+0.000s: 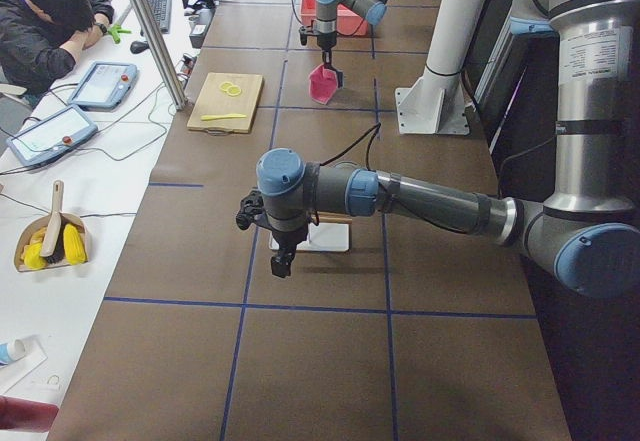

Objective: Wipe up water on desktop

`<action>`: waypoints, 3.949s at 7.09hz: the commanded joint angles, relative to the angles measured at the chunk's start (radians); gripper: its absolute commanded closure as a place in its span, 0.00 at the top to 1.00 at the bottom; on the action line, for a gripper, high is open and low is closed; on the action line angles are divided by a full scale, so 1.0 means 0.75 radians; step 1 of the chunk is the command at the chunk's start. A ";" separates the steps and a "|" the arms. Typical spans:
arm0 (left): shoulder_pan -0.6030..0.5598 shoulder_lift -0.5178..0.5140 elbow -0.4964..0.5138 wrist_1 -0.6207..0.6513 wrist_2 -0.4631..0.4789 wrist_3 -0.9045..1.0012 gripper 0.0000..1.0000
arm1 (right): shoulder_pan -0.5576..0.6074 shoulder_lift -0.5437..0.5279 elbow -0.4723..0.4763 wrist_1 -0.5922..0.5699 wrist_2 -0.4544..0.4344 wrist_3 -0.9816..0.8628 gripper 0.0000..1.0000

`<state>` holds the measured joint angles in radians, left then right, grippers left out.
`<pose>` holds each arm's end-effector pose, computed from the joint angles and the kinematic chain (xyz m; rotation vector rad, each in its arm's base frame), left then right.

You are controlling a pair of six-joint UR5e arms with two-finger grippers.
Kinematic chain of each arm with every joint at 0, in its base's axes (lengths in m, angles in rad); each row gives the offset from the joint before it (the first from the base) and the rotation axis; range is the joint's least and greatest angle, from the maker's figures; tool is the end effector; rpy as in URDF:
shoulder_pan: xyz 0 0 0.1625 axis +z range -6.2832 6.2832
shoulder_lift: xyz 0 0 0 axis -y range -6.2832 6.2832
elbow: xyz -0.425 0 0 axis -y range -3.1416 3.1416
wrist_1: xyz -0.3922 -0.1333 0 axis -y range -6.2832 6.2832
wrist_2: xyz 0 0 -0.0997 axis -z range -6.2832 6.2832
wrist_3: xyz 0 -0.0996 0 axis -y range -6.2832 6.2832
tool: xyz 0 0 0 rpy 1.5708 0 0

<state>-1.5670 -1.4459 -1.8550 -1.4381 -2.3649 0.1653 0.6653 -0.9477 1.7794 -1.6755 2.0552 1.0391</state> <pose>-0.0606 -0.4360 0.5891 0.0893 0.7905 0.1707 -0.4540 -0.4667 0.2174 0.0191 -0.8482 -0.0505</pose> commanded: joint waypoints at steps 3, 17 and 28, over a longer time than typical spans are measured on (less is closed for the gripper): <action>-0.064 0.046 0.064 -0.011 -0.005 -0.016 1.00 | 0.411 -0.021 0.092 -0.308 0.217 -0.429 0.00; -0.064 0.040 0.048 -0.013 -0.009 -0.014 1.00 | 0.809 -0.984 0.458 -0.139 0.244 -1.230 1.00; -0.062 0.034 0.040 -0.013 0.001 -0.006 1.00 | 1.301 -1.195 0.229 -0.139 0.326 -1.582 1.00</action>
<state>-1.6138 -1.4190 -1.8222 -1.4480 -2.3629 0.1595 1.6401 -1.8442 1.9520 -1.7806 2.2988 -0.1481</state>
